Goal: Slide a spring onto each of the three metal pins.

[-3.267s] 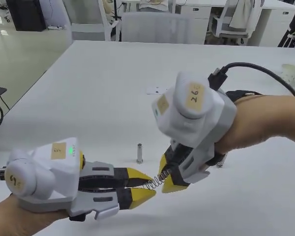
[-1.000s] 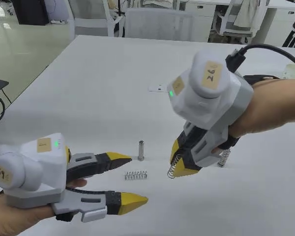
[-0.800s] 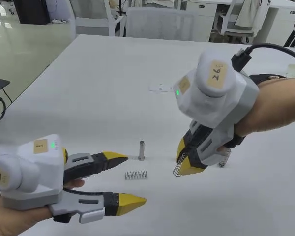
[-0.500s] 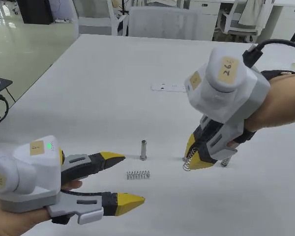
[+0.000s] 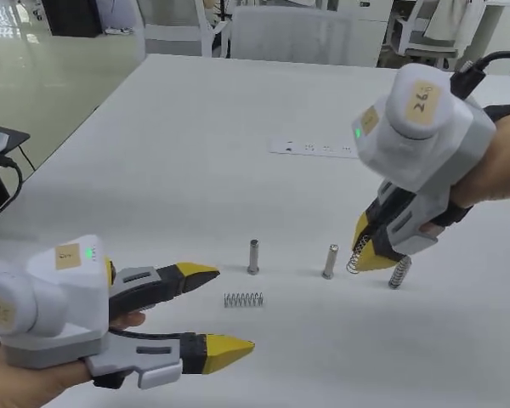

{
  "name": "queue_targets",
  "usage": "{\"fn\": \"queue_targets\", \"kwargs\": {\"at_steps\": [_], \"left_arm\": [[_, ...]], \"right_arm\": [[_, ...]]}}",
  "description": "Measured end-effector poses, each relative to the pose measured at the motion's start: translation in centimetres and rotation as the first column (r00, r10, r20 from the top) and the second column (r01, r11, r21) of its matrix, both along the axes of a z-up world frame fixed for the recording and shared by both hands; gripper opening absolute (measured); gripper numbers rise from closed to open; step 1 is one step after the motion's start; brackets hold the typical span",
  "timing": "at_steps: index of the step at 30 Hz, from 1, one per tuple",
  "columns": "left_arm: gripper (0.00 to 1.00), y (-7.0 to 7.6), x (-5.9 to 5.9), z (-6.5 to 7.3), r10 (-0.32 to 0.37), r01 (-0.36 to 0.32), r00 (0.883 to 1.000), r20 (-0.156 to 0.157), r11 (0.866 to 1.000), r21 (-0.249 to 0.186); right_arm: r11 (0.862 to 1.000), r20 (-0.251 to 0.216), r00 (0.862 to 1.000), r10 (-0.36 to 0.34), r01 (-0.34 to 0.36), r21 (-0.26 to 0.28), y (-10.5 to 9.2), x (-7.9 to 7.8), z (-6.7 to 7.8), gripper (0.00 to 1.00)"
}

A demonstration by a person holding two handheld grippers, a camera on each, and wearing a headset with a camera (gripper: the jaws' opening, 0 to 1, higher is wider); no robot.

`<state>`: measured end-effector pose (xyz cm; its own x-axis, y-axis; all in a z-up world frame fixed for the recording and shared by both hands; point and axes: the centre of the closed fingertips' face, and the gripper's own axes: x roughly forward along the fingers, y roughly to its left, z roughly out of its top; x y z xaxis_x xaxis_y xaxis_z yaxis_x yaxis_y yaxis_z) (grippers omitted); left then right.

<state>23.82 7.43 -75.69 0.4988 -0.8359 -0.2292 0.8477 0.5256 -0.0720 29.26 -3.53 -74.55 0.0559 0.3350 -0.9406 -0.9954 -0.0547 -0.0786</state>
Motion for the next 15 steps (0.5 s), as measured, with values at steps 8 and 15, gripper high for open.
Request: {"fn": "queue_targets", "kwargs": {"at_steps": [8, 15], "left_arm": [[0.52, 0.1, 0.0, 0.1, 0.006, -0.006, 1.0, 0.005, 1.0, -0.002], [0.52, 0.1, 0.0, 0.0, 0.006, -0.006, 1.0, 0.002, 1.0, -0.001]], "right_arm": [[0.999, 0.024, 0.999, -0.032, 0.032, -0.011, -0.2, 2.3, -0.6, 0.09], [0.998, 0.048, 0.997, -0.063, 0.064, -0.006, 0.2, 4.2, -1.1, 0.09]]}}
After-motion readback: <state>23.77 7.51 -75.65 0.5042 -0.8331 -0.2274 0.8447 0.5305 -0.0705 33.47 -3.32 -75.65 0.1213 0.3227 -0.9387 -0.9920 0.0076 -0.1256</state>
